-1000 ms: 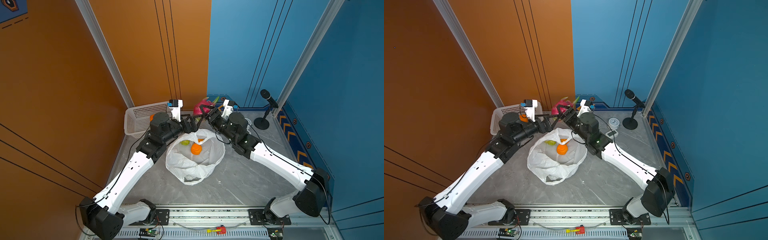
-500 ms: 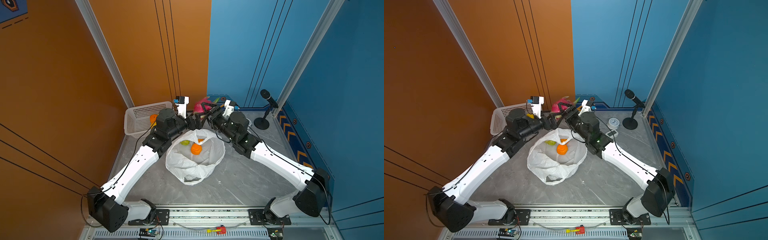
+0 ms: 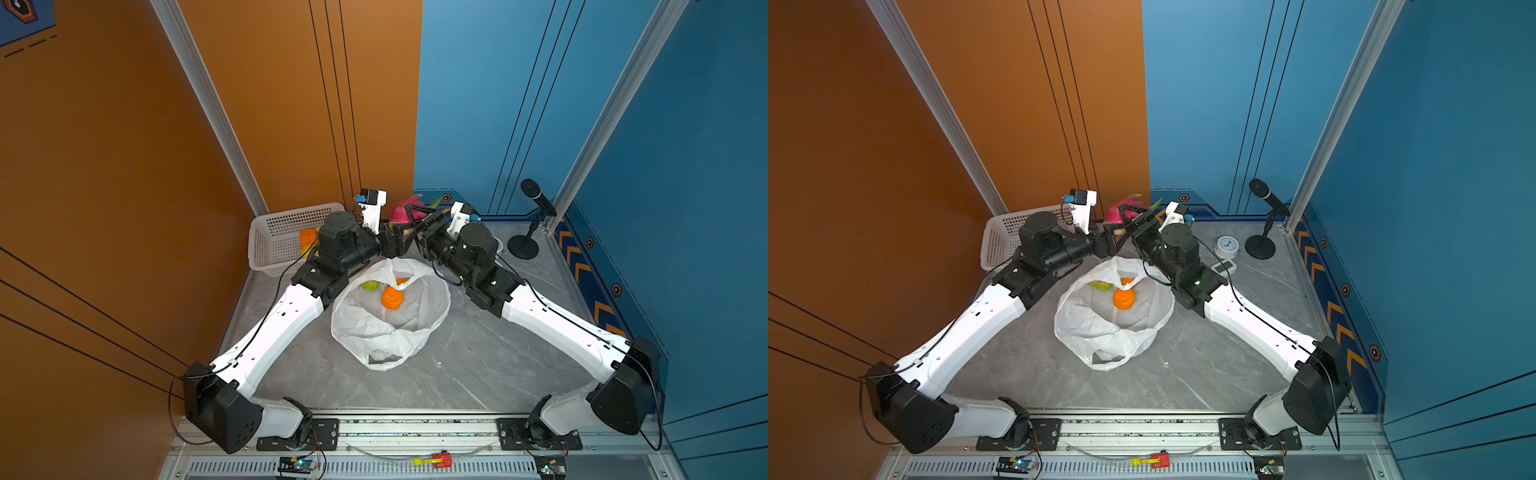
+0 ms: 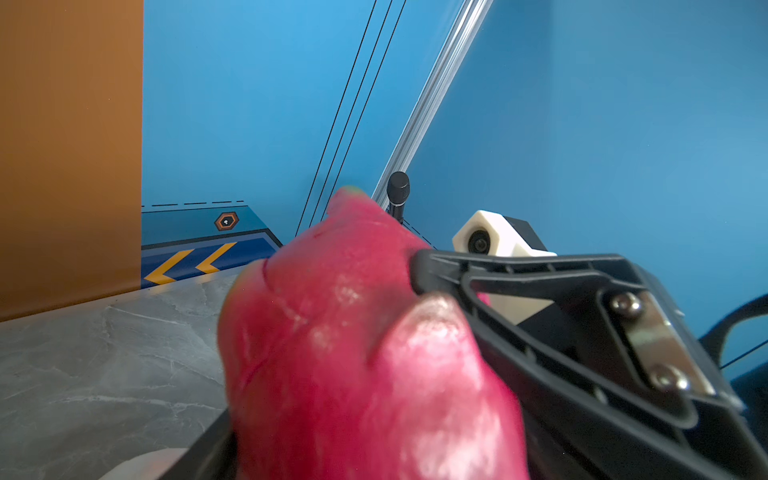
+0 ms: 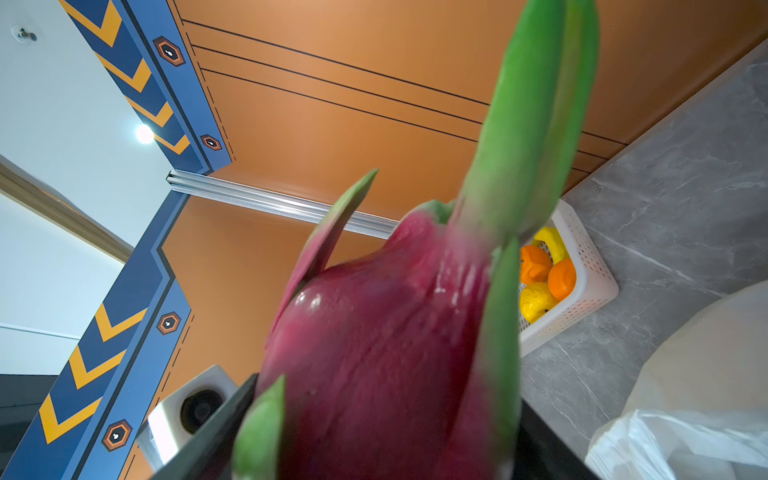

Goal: Untie the knot of the plastic bag and take out the fruit
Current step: 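Carry the dragon fruit to the basket with the left gripper while the right draws back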

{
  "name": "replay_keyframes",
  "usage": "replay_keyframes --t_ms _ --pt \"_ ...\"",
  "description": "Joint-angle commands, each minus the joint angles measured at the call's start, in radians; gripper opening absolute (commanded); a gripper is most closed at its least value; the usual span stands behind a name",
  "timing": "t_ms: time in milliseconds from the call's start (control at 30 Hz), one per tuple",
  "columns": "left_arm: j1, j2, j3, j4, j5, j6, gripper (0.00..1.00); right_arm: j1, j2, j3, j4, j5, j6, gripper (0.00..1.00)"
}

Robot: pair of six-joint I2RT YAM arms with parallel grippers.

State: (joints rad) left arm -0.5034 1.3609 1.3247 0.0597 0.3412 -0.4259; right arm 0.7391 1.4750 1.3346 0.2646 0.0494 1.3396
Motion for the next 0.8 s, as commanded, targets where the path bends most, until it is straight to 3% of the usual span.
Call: replay_keyframes --t_ms 0,200,400,600,767 --pt "0.020 -0.009 0.047 0.019 -0.047 0.017 0.65 0.008 -0.058 0.024 -0.046 -0.042 -0.047 0.80" --pt "0.065 -0.028 0.100 -0.113 -0.138 0.063 0.58 -0.020 -0.105 -0.012 -0.039 -0.001 -0.092 1.00" --pt "0.160 -0.045 0.123 -0.169 -0.151 0.083 0.58 -0.073 -0.134 -0.029 -0.074 -0.011 -0.120 1.00" --pt "0.217 0.005 0.265 -0.458 -0.325 0.174 0.56 -0.102 -0.142 -0.025 -0.150 -0.039 -0.187 1.00" --pt "0.265 0.072 0.364 -0.613 -0.397 0.218 0.56 -0.133 -0.131 -0.016 -0.196 -0.072 -0.223 1.00"
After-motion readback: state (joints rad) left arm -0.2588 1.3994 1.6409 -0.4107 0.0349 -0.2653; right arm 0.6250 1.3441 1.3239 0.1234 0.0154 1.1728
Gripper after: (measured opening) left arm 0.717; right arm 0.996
